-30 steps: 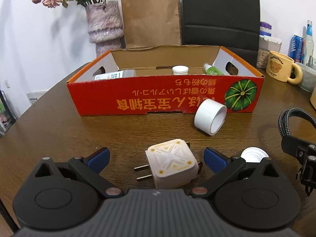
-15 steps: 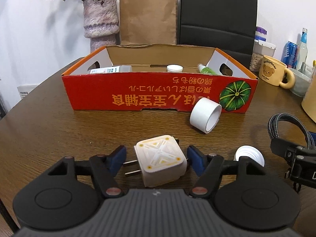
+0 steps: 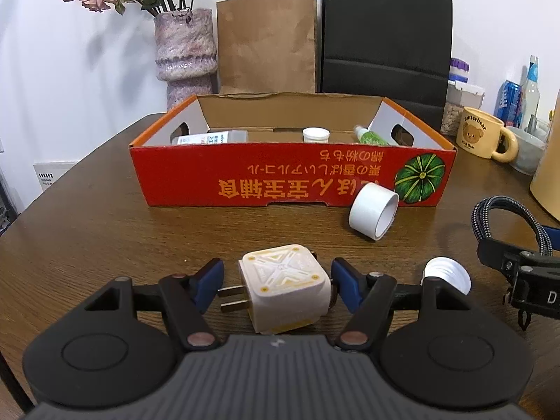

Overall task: Organize rigid objects
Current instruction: 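Carry the plug adapter and cable coil over the red box, then open both grippers to drop the adapter and cable into the box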

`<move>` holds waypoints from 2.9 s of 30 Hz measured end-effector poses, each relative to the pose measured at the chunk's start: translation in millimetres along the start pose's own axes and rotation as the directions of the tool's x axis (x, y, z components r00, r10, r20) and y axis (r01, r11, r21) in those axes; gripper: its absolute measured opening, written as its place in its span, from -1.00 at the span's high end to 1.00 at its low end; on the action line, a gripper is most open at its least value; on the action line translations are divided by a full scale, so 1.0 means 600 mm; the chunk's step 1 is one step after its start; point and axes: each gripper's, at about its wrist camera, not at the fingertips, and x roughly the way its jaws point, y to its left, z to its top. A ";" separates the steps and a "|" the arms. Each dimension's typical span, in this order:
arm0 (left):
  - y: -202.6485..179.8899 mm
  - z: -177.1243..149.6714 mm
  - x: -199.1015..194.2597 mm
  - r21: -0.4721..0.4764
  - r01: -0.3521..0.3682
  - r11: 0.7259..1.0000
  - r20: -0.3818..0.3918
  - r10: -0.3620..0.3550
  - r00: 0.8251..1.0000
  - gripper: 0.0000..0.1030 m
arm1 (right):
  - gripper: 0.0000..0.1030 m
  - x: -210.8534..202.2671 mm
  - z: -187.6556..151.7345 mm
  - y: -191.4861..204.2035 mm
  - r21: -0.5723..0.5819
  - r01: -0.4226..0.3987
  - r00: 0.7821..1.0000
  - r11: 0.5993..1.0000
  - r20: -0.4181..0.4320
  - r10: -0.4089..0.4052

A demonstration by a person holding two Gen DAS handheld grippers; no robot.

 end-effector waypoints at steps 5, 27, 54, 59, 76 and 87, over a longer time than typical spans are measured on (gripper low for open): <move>0.011 0.008 -0.016 -0.010 0.015 1.000 0.026 -0.015 1.000 -0.35 | -0.70 -0.012 0.003 0.014 -0.024 -0.002 0.999 1.000 0.037 0.003; 0.075 0.114 -0.040 -0.054 0.032 0.998 0.158 -0.023 0.987 -0.35 | -0.70 -0.022 0.093 0.090 -0.043 -0.014 0.984 0.999 0.179 0.021; 0.080 0.215 0.070 -0.105 0.021 0.994 0.192 -0.001 0.981 -0.35 | -0.70 0.101 0.193 0.095 -0.022 -0.017 0.980 1.000 0.198 0.021; 0.079 0.231 0.099 -0.103 0.014 0.995 0.184 0.006 0.983 -0.35 | -0.70 0.128 0.209 0.100 -0.039 -0.021 0.980 0.999 0.197 0.028; 0.084 0.261 0.194 -0.066 -0.041 0.997 0.152 0.051 0.987 -0.35 | -0.70 0.231 0.226 0.116 -0.114 -0.013 0.990 0.993 0.140 0.029; 0.078 0.250 0.220 -0.029 -0.071 0.997 0.116 0.073 0.991 -0.36 | -0.70 0.266 0.212 0.120 -0.133 -0.021 0.995 0.991 0.089 0.033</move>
